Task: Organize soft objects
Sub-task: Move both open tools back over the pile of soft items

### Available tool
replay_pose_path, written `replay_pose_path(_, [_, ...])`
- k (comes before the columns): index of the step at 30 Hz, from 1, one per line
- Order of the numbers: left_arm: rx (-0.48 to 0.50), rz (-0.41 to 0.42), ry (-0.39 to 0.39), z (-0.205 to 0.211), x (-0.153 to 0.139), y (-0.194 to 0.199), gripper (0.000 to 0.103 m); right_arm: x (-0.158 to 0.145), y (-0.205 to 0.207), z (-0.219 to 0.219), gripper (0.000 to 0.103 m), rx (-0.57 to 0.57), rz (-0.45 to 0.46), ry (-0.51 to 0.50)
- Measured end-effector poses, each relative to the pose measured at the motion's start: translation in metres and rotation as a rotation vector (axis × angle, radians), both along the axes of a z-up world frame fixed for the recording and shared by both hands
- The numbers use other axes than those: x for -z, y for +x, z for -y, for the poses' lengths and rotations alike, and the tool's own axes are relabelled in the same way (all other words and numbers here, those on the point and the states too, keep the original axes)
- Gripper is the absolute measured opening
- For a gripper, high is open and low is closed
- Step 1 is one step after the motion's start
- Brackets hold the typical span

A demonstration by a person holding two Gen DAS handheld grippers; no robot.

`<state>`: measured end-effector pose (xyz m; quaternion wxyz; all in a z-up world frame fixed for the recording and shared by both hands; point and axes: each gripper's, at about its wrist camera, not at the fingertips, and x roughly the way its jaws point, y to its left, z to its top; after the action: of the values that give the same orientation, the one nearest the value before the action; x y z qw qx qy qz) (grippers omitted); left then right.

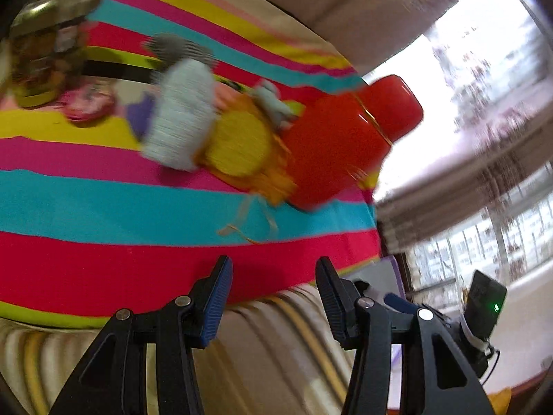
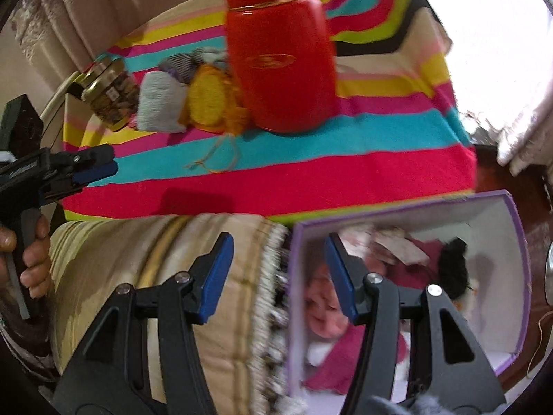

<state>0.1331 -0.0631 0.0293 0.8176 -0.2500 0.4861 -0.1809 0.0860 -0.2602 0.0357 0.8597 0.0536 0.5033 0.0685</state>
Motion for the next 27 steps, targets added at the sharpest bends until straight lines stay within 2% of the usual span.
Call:
replay_pose_path(6, [-0.169, -0.004, 0.025, -0.061, 0.006, 0.014, 0.051, -0.002, 0.022, -0.036, 0.06, -0.038, 0.026, 0.001])
replay_pose_path(12, [-0.331, 0.023, 0.1, -0.106, 0.011, 0.034, 0.054, -0.006, 0.045, -0.067, 0.063, -0.063, 0.061, 0.009])
replay_pose_path(14, [-0.358, 0.042, 0.133, -0.112, 0.013, 0.04, 0.062, -0.007, 0.054, -0.078, 0.064, -0.076, 0.07, 0.012])
replay_pose_path(19, [-0.4, 0.082, 0.219, -0.122, 0.023, 0.066, 0.073, -0.011, 0.078, -0.105, 0.071, -0.08, 0.108, 0.021])
replay_pose_path(23, [-0.403, 0.076, 0.264, -0.121, 0.035, 0.094, 0.079, -0.014, 0.095, -0.129, 0.074, -0.076, 0.148, 0.026])
replay_pose_path(27, [-0.427, 0.044, 0.314, -0.124, 0.052, 0.122, 0.08, -0.012, 0.115, -0.152, 0.076, -0.086, 0.155, 0.017])
